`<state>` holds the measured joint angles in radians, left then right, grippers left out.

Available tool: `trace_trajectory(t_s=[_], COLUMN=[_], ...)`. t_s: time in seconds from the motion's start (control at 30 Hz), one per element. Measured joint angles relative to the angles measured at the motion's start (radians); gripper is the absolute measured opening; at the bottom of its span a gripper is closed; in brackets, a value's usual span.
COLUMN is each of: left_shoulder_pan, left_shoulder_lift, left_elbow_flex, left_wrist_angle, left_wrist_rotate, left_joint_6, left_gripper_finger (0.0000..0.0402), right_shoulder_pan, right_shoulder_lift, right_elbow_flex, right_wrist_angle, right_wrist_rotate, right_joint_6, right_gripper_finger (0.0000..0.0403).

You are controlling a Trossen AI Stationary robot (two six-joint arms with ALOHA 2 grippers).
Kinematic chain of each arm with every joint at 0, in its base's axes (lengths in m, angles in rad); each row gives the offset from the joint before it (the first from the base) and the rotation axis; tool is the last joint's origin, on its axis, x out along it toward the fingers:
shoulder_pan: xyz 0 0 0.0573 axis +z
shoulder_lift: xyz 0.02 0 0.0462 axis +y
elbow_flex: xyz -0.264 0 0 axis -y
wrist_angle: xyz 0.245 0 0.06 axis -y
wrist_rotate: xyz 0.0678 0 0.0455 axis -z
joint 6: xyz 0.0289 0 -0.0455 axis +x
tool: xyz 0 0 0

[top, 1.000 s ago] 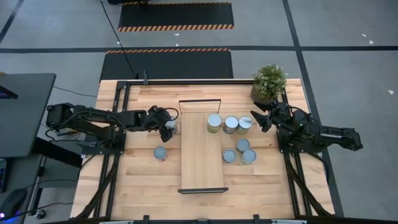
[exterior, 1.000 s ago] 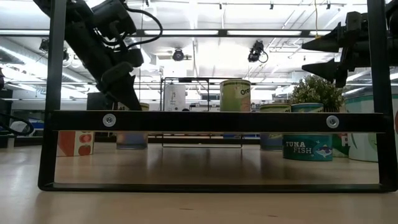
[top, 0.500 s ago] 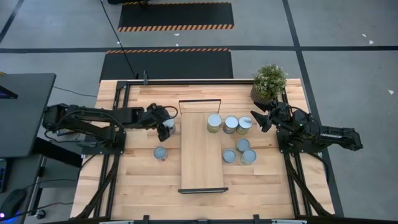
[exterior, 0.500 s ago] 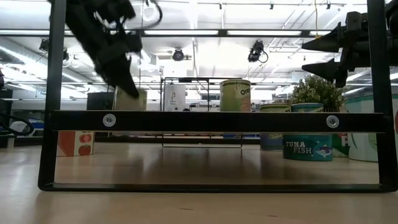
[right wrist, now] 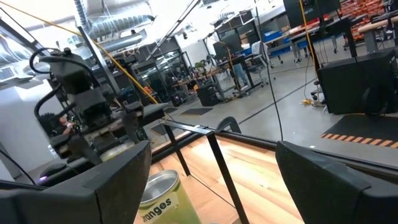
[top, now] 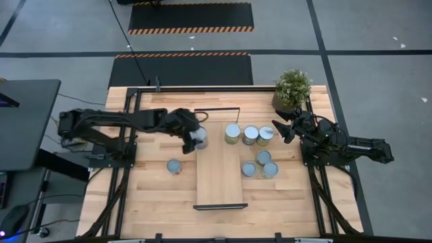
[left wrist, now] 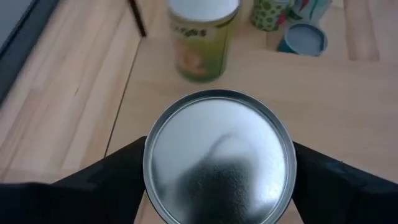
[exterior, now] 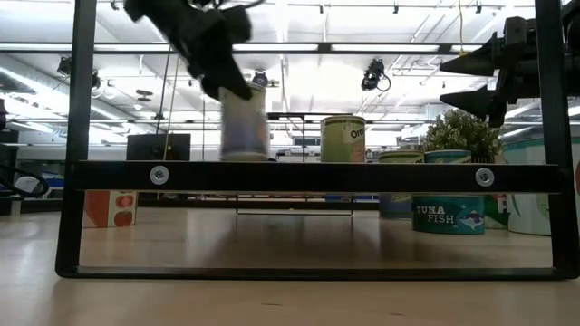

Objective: Pick and place cans onto a shelf
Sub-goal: Put the canned peaches on the shelf

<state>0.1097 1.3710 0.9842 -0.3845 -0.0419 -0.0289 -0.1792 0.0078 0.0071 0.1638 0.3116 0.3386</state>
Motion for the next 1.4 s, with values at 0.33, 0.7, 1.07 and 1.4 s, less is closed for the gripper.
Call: trace_trajectory(t_s=[0.33,0.7,1.07,1.4], left_shoulder_pan=[0.006,0.005,0.005,-0.002], left_shoulder_lift=[0.223,0.26,0.26,0.26], left_elbow_flex=[0.13,0.191,0.191,0.191], left_wrist_angle=[0.025,-0.009,-0.009,-0.004], left_wrist_rotate=[-0.018,-0.069,-0.111,-0.119], left_joint_6=[0.101,0.146,0.154,0.152], left_gripper_finger=[0.035,0.0355,0.0355,0.0355], right_shoulder_pan=[0.0,0.0,0.0,0.0], right_shoulder_lift=[0.0,0.0,0.0,0.0], right_elbow_flex=[0.0,0.0,0.0,0.0], right_wrist_angle=[0.0,0.001,0.0,0.0], right_wrist_rotate=[0.001,0.001,0.001,0.001], right_joint_6=[0.0,0.0,0.0,0.0], right_gripper_finger=[0.0352,0.0352,0.0352,0.0352])
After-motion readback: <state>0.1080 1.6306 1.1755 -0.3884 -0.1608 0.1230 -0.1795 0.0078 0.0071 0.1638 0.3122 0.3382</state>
